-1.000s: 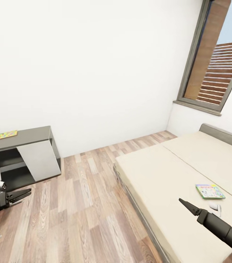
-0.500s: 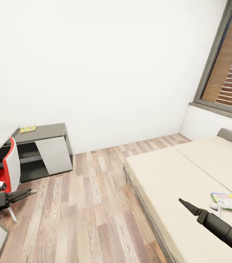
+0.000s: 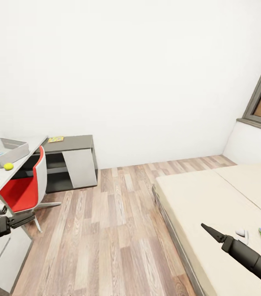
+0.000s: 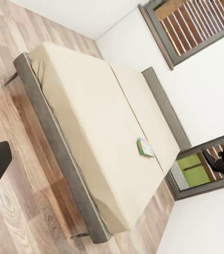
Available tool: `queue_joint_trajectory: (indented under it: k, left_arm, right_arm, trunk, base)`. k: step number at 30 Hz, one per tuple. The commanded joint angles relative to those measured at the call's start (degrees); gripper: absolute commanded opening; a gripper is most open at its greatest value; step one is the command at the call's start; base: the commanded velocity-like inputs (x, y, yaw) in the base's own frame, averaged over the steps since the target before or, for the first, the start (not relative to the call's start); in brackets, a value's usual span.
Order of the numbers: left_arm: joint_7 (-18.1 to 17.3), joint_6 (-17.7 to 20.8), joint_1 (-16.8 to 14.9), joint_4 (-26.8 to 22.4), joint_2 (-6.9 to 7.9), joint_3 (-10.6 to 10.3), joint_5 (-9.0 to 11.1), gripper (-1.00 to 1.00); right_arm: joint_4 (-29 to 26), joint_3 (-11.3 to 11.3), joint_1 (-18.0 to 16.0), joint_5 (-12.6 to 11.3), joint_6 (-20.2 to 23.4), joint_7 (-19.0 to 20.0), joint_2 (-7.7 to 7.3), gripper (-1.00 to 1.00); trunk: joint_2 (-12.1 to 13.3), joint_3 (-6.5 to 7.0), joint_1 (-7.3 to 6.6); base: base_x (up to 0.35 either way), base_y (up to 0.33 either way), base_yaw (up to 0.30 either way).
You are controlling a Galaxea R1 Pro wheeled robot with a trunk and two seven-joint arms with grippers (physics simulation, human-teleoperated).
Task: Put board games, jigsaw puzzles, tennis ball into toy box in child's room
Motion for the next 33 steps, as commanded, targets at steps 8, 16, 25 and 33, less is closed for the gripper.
queue_joint_trajectory:
  k: [8,16,25,33]
  left_arm:
    - [-0.3,0.6,-0.1,0.0,0.00,0.0,-0.1,1.00]
    - [-0.3,0.6,-0.1,0.0,0.00,0.0,0.0,1.00]
    - [-0.3,0.6,-0.1,0.0,0.00,0.0,0.0,1.00]
    - [-0.3,0.6,-0.1,0.0,0.00,0.0,-0.1,1.00]
  right_arm:
    - [0.0,-0.1,0.0,-0.3,0.4,0.1,-0.01,1.00]
    - [0.0,-0.1,0.0,-0.2,0.4,0.1,-0.01,1.00]
    - [0.0,-0.1,0.0,-0.2,0.4,0.1,-0.01,1.00]
    - [0.0,-0.1,0.0,-0.3,0.4,0.1,-0.09,1.00]
  trunk:
    - [-0.1,-0.23,0.03]
    - [-0.1,-0.27,0.03]
    - [-0.1,-0.28,0.03]
    - [-0.1,-0.28,0.03]
  base:
    - [-0.031,-0.012,0.239]
    - [-0.067,-0.038,0.077]
    - [-0.018,-0.012,0.033]
    - [-0.069,-0.002,0.191]
